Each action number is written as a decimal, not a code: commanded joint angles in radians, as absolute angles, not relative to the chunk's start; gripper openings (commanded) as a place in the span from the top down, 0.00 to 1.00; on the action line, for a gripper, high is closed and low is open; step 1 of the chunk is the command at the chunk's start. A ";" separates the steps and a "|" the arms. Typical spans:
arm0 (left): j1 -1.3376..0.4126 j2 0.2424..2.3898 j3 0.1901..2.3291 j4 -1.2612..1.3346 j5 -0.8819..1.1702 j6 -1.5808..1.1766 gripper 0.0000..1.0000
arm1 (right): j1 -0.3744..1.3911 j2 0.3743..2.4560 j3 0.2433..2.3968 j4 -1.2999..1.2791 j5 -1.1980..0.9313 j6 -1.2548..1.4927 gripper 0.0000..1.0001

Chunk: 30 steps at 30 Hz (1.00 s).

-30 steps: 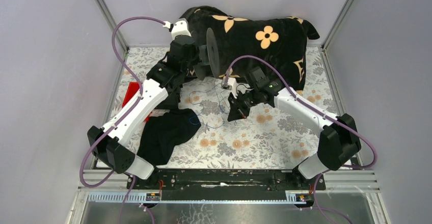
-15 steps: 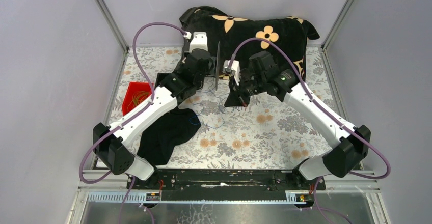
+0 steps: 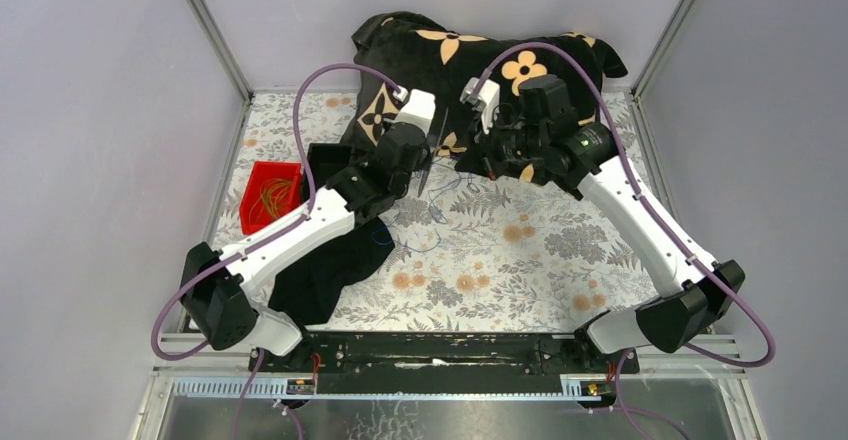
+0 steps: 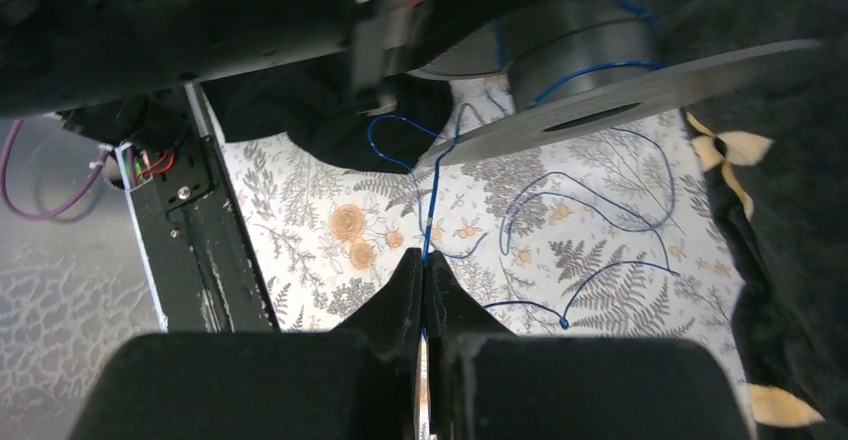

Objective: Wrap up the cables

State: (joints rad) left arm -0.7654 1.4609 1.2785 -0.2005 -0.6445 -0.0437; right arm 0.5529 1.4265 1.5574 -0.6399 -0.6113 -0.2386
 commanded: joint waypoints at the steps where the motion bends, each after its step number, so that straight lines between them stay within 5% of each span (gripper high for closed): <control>1: -0.795 1.398 1.262 -0.046 -0.598 0.046 1.00 | 0.493 1.416 1.616 -0.586 -0.591 -0.177 1.00; 30: -0.842 1.348 1.237 -0.144 -0.297 0.144 1.00 | 0.205 1.551 1.638 -0.504 -0.541 -0.162 1.00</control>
State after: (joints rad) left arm -0.8371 1.3861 1.2068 -0.1787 -0.3214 0.1295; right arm 0.2344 1.5383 1.5867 -0.5556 -0.5426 -0.1490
